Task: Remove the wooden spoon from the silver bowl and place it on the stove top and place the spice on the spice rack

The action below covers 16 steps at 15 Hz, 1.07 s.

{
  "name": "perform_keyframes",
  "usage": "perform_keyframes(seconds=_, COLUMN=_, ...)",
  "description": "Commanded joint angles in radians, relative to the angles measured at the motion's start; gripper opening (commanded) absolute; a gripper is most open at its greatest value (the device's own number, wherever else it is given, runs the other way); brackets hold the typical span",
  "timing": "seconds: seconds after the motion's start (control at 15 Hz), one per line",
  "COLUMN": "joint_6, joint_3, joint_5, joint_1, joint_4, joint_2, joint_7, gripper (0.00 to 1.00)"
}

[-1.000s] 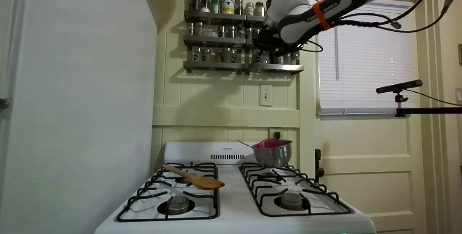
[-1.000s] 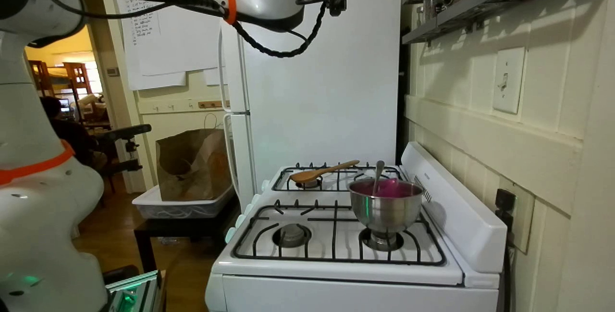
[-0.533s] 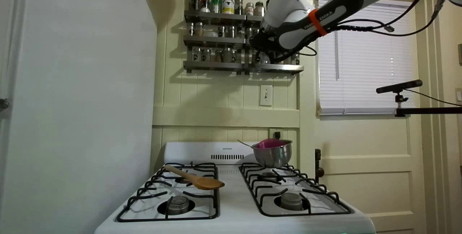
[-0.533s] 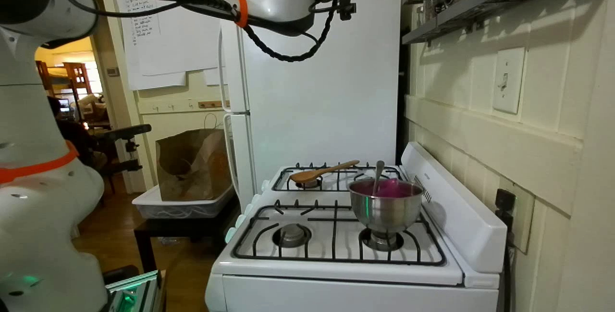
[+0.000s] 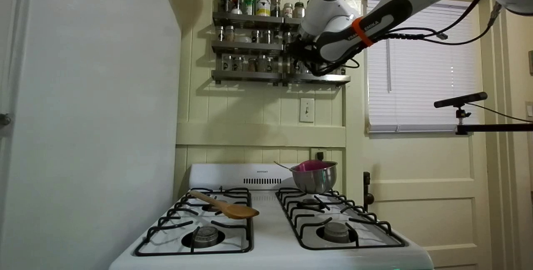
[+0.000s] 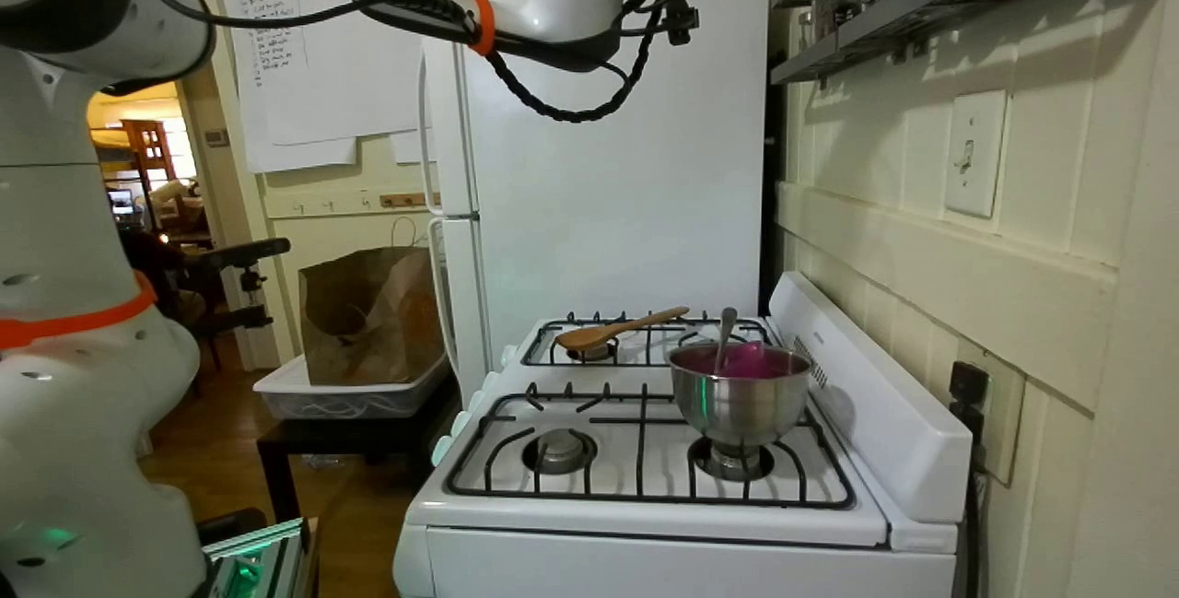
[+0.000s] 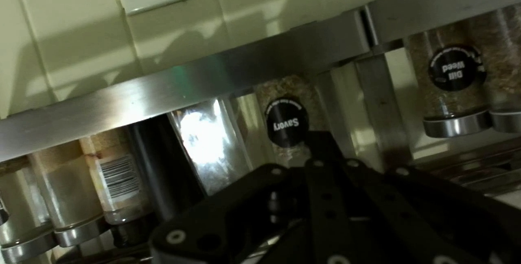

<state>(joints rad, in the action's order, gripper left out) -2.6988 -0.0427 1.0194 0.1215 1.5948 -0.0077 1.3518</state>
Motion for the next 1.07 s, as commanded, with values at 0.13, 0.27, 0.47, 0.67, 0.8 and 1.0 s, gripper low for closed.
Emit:
perform_keyframes(seconds=0.13, joint_6=-0.035, joint_3=0.004, joint_5=0.062, joint_1=0.003, joint_4=-0.033, joint_2=0.029, joint_7=0.074, gripper=0.0)
perform_keyframes(seconds=0.27, joint_6=-0.027, joint_3=0.001, joint_5=0.028, joint_1=0.001, joint_4=-0.017, joint_2=0.019, joint_7=0.037, gripper=0.0)
perform_keyframes(seconds=0.47, joint_6=-0.028, joint_3=-0.006, joint_5=-0.107, joint_1=-0.002, joint_4=0.046, joint_2=-0.033, joint_7=-0.085, gripper=0.0)
perform_keyframes(seconds=0.67, joint_6=0.0, joint_3=0.015, joint_5=-0.371, joint_1=-0.058, joint_4=0.175, joint_2=-0.14, joint_7=-0.34, gripper=0.26)
perform_keyframes(seconds=0.8, joint_6=0.021, joint_3=0.058, joint_5=-0.536, joint_1=-0.128, joint_4=0.269, joint_2=-0.23, joint_7=-0.509, gripper=0.34)
perform_keyframes(seconds=1.0, joint_6=0.129, joint_3=0.159, joint_5=-0.766, joint_1=-0.279, joint_4=0.349, joint_2=-0.36, joint_7=-0.752, gripper=0.58)
